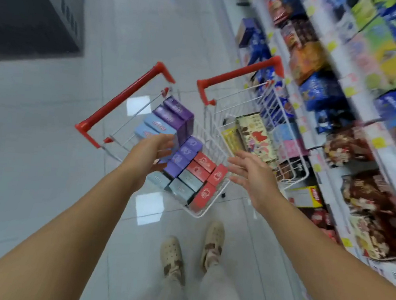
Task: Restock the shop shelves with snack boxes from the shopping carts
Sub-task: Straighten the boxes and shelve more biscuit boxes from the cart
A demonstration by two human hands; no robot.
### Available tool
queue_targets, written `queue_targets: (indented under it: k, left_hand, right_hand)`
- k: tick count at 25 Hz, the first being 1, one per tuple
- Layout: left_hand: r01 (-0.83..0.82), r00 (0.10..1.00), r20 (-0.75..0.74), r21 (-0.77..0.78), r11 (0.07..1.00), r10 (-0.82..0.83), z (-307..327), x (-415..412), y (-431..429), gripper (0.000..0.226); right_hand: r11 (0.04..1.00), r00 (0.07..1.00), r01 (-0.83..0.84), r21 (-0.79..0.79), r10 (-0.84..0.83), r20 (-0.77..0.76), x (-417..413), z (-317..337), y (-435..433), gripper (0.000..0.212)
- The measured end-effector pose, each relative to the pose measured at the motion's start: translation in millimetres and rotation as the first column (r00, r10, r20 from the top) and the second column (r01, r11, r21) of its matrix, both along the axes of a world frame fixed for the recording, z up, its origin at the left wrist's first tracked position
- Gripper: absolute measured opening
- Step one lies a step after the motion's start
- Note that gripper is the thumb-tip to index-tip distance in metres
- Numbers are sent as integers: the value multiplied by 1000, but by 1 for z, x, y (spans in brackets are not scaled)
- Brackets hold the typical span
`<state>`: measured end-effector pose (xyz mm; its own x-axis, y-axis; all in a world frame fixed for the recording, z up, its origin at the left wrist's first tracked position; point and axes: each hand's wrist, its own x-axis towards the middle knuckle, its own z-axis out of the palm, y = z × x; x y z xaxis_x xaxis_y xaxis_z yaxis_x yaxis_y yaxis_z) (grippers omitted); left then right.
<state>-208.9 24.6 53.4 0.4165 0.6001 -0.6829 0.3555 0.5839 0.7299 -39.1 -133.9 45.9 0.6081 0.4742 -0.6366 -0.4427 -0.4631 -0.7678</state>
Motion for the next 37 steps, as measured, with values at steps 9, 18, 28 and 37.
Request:
queue_targets:
  k: [9, 18, 28, 37]
  left_hand:
    - [-229, 965, -159, -123, 966, 208, -96, -56, 39, 32]
    - [-444, 894, -114, -87, 892, 433, -123, -41, 64, 13]
    - [-516, 856, -68, -49, 855, 512, -135, -34, 59, 22]
    - [-129, 987, -92, 19, 991, 130, -132, -39, 53, 69]
  right_hand:
    - [919, 944, -326, -221, 304, -127, -33, -138, 99, 35]
    - [585, 347, -506, -634, 811, 471, -57, -186, 195, 107]
    - [667, 244, -481, -569, 725, 644, -64, -208, 191, 86]
    - [879, 888, -461, 124, 456, 66, 11, -141, 149, 61]
